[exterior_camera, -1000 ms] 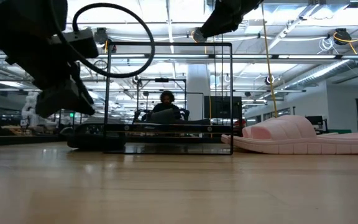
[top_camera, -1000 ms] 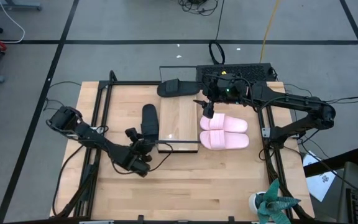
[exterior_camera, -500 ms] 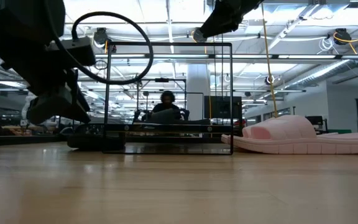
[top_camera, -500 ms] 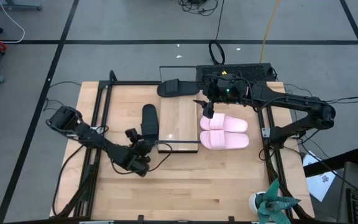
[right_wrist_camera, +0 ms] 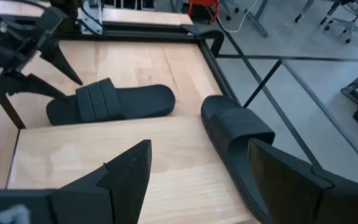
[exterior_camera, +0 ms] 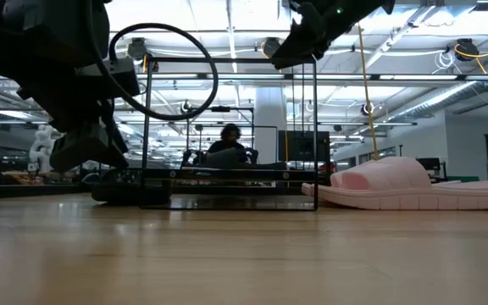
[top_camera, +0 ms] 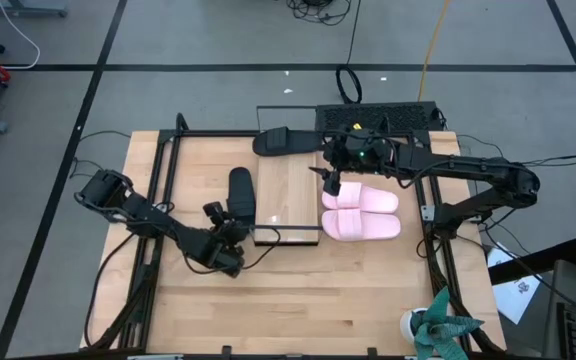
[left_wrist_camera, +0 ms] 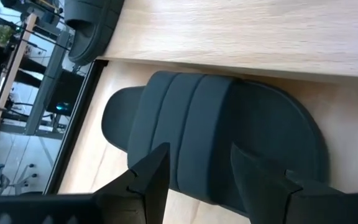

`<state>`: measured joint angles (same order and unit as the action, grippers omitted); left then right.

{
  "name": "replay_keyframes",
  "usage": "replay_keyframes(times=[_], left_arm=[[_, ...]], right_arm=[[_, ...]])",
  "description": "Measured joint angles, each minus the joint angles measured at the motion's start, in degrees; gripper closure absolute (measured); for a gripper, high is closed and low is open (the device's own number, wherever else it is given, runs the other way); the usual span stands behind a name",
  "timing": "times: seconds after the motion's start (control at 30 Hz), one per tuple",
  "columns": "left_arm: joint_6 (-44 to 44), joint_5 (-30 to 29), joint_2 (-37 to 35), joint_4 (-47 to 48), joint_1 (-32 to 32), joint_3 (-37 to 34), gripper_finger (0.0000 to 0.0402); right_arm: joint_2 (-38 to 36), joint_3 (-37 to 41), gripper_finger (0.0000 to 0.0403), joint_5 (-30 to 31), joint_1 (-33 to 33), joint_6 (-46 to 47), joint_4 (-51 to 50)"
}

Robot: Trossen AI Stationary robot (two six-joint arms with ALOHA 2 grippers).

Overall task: Pick and place slides into the shelf
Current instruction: Put the black slide on the shelf

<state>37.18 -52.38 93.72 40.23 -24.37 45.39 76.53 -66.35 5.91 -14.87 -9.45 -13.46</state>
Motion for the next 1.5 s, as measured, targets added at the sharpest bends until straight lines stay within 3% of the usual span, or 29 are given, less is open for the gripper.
replay_keyframes(times=[0.3, 1.0, 1.13, 1.33, 1.5], left_arm=[[-1.2, 3.7, 0.0, 0.1, 0.3, -0.1, 0.0225], [-1.2, -1.7, 0.1, -4.9, 6.2, -6.5, 0.0226], [-2.4, -3.3, 0.1, -8.0, 7.4, -7.7, 0.0263], [-5.6, -1.5, -0.1, -11.4, 9.9, -8.7, 0.0387], [0.8, -2.5, -0.1, -0.6, 10.2, -8.0, 0.0397]], right_arm=[[0.0, 0.0, 0.0145, -0.2, 0.0, -0.3, 3.4], [0.0, 0.0, 0.0145, 0.0, 3.3, -1.9, 8.3], [0.0, 0.0, 0.0145, 0.0, 3.4, -1.9, 8.5], [0.0, 0.0, 0.0145, 0.0, 3.4, -1.9, 8.7], [0.0, 0.0, 0.0145, 0.0, 3.4, -1.8, 8.6]])
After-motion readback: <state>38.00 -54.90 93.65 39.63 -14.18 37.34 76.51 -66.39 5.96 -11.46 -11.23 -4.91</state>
